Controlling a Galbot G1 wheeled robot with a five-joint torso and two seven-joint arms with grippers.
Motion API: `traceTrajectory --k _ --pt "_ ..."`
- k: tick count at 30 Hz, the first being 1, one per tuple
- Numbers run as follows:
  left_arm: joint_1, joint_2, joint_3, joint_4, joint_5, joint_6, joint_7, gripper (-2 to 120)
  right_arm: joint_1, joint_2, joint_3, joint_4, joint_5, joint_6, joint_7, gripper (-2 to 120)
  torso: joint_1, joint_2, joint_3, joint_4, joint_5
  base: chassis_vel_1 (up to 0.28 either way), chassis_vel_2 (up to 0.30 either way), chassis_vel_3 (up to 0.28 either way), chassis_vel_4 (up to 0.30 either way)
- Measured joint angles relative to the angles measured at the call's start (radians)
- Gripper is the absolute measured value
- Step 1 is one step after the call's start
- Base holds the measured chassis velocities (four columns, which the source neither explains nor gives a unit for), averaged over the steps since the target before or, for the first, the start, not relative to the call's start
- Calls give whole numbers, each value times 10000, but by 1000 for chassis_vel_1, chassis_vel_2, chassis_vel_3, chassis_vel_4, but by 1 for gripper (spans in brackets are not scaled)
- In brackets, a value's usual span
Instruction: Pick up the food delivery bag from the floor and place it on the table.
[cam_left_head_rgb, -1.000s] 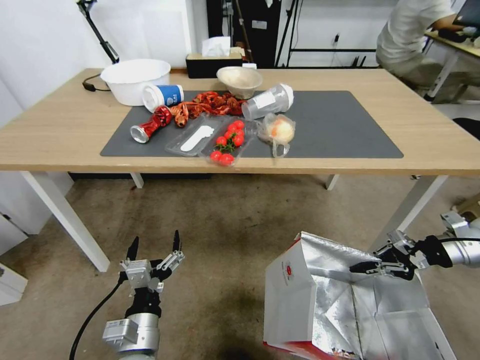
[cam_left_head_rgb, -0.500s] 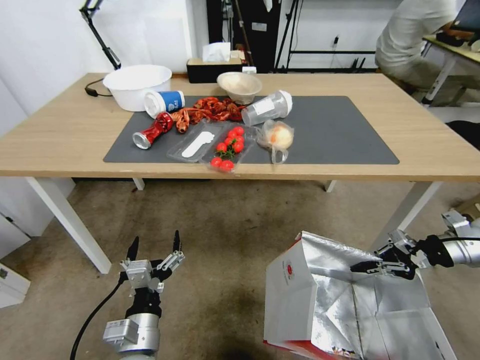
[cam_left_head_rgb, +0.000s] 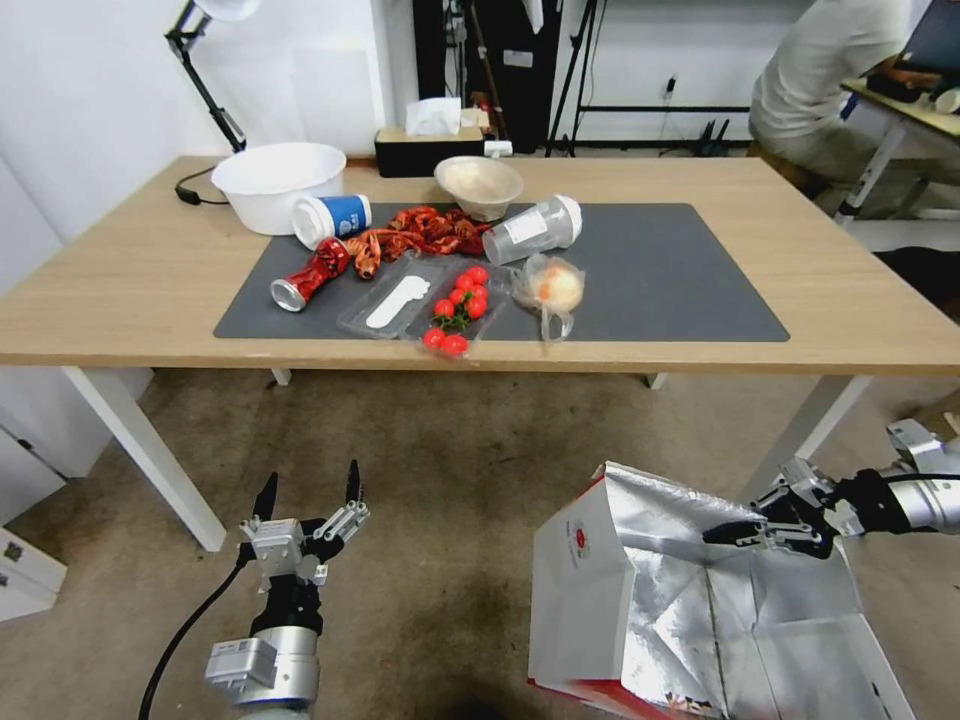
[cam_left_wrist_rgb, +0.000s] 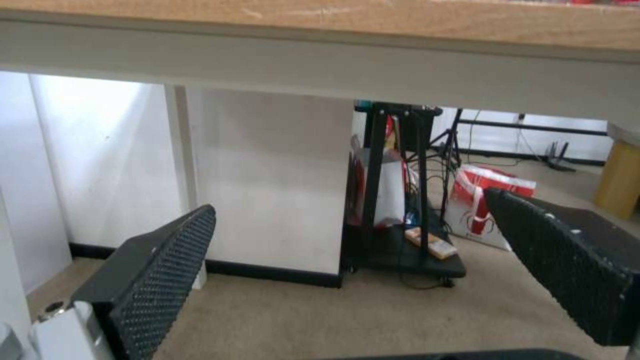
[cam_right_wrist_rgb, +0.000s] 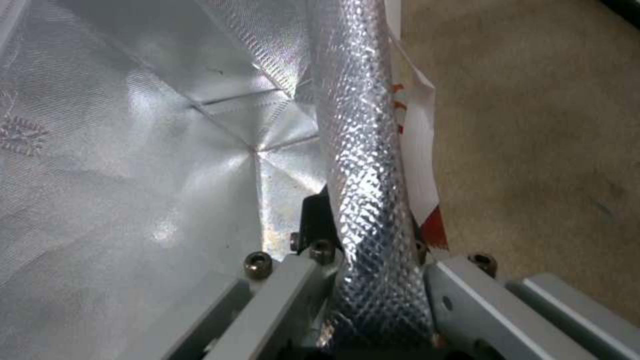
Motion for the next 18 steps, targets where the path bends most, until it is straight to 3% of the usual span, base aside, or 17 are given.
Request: traceTrajectory --k 18 --pt "10 15 -44 -52 -29 8 -30 100 88 -22 -15 42 15 -36 1 0 307 751 444 0 -1 0 0 0 0"
